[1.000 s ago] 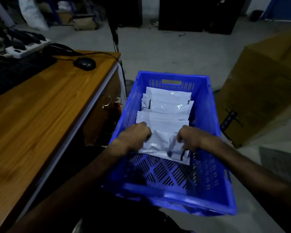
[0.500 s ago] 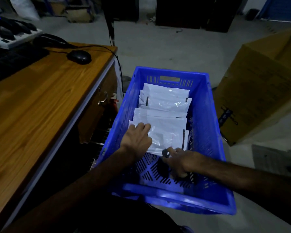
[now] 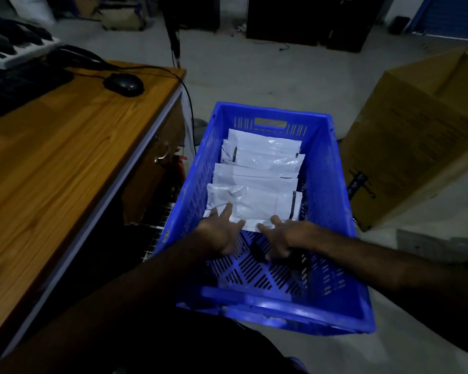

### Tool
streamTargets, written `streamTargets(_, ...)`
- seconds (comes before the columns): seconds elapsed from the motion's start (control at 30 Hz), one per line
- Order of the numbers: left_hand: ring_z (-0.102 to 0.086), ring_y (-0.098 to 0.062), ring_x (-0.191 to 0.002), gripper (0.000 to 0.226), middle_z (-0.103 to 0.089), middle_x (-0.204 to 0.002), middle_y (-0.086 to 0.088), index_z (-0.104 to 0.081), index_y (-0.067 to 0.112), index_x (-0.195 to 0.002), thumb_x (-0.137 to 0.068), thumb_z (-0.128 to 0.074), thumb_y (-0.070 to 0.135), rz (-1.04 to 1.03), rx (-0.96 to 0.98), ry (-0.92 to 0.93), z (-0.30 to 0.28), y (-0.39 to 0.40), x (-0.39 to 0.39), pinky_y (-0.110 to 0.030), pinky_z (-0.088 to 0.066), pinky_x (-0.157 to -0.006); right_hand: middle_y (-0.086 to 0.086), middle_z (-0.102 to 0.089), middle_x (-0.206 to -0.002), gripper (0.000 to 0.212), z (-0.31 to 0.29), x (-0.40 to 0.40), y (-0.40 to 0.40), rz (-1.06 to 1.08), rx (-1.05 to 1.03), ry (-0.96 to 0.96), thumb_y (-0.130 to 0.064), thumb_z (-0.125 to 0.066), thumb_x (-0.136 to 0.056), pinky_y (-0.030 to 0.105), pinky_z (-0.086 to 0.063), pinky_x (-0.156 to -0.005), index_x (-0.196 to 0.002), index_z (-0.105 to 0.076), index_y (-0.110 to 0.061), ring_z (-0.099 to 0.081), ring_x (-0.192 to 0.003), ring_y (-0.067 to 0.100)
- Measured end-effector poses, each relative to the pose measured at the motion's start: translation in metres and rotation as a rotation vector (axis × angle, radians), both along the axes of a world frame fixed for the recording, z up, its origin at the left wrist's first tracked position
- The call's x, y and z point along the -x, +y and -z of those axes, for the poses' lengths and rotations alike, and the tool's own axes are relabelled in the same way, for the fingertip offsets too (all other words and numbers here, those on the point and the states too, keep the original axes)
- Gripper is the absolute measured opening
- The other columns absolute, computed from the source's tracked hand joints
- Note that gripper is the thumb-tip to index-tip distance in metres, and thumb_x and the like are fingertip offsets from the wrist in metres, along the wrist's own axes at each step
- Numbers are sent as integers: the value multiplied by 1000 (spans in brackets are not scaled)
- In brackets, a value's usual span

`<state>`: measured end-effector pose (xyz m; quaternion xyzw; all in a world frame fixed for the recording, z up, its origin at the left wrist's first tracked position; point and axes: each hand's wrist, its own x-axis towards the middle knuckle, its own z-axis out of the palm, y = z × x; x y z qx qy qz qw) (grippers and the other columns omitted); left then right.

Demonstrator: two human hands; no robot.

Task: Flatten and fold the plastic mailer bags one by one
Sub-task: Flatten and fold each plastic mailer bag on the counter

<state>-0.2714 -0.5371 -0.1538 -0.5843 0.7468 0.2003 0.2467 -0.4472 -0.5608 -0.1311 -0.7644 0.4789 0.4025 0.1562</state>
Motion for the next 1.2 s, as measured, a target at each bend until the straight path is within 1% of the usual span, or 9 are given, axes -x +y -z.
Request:
streamTargets(0.23,-2,-51,-155,81,24,-170,-9,-13,39,-164,-99,-60,35,20,32,10,-4,-10,-2,-65,-32,-117,10,11,-172,99,-4,5,-8,47,-11,-54,-53,-61,-99,48,-39,-115,-164,11,-33,-28,-151,40)
streamTargets(0.33,-35,-47,-146,67,9,-173,-14,-37,35,-156,-95,-62,42,2,5,62,-6,-6,-4,-56,-42,-113,13,-5,-170,92,-11,8,-2,30,-14,-111,-55,-59,-99,44,-43,-107,-165,0,-29,-38,-145,38)
streamTargets(0.4,-49,-41,-138,58,0,-172,-18,-50,30,-146,-92,-66,45,-20,-10,111,-7,-4,-6,-49,-46,-109,14,-25,-161,79,-15,9,2,7,1,-147,-55,-58,-99,42,-46,-96,-161,-21,-24,-49,-135,36)
streamTargets(0.5,-52,-39,-135,54,-11,-170,-19,-53,30,-142,-91,-65,45,-24,-3,150,-9,1,-7,-48,-47,-107,11,-40,-146,62,-20,10,5,-12,-7,-161,-56,-58,-99,42,-48,-93,-148,-39,-22,-54,-125,33)
streamTargets(0.73,-54,-37,-128,39,-48,-136,-13,-53,24,-114,-88,-63,51,-34,7,198,-18,6,-13,-51,-49,-101,6,-45,-145,60,-34,15,13,37,131,-328,-55,-53,-102,44,-50,-98,-152,-41,-25,-54,-126,30)
streamTargets(0.8,-49,-35,-134,46,-48,-142,-12,-53,26,-132,-94,-63,49,-58,39,244,-24,9,-17,-49,-46,-107,3,-47,-144,53,-40,18,18,75,228,-429,-52,-52,-103,44,-50,-97,-149,-47,-25,-54,-126,29)
streamTargets(0.9,-43,-26,-143,63,-46,-156,-6,-43,26,-155,-98,-64,44,-146,177,461,-43,27,-22,-39,-38,-116,0,-54,-145,50,-51,24,25,168,377,-648,-52,-52,-102,49,-50,-100,-143,-55,-24,-54,-130,26)
streamTargets(1.07,-57,-7,-132,46,-64,-139,13,-62,32,-141,-98,-63,48,-254,652,863,-84,93,-44,-31,-44,-112,-15,-65,-127,34,-81,17,50,228,505,-1167,-41,-60,-102,43,-56,-94,-132,-66,-26,-62,-114,3)
streamTargets(1.2,-66,-1,-116,29,-72,-125,13,-74,17,-126,-97,-69,22,-459,949,1060,-119,164,-66,-24,-50,-99,-17,-68,-118,23,-115,-18,86,190,469,-1470,-27,-63,-103,37,-57,-93,-125,-71,-22,-64,-115,5)
